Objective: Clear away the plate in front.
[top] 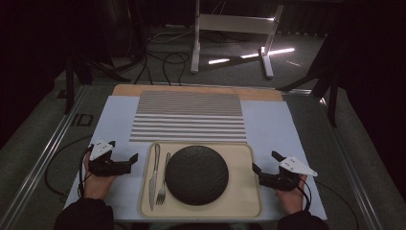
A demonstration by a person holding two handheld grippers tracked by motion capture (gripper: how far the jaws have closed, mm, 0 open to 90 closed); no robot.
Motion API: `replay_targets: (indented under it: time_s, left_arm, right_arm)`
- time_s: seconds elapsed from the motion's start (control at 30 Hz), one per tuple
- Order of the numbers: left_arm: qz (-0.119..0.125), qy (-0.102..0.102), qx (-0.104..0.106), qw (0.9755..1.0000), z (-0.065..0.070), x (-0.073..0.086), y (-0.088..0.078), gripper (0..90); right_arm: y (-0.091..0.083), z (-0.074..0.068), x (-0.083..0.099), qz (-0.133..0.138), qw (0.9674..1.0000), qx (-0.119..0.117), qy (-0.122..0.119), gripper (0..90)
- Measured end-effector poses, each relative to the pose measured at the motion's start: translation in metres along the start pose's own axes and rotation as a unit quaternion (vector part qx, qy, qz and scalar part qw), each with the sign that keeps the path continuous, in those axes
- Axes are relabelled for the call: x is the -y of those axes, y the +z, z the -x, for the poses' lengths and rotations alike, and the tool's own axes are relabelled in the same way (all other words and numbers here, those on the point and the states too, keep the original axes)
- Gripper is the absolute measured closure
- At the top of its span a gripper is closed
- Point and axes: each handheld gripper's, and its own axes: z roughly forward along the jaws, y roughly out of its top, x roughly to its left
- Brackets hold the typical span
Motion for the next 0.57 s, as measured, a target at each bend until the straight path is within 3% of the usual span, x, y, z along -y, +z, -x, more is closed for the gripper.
replay_targets:
  time_s: [0.27, 0.57]
  left_arm:
    - [0.016, -0.009, -0.017, 0.9997, -0.0039, 0.0024, -0.0021, 0.0]
    - [0.008, -0.001, -0.022, 0.9997, -0.0012, 0.0031, 0.0019, 0.0]
  right_arm:
    - [-0.0021, 0.0021, 0.002, 0.004, 1.0, -0.002, -0.004, 9.1]
    - [0.0001, 0.0056, 0.0044, -0.004, 1.0, 0.001, 0.001, 9.1]
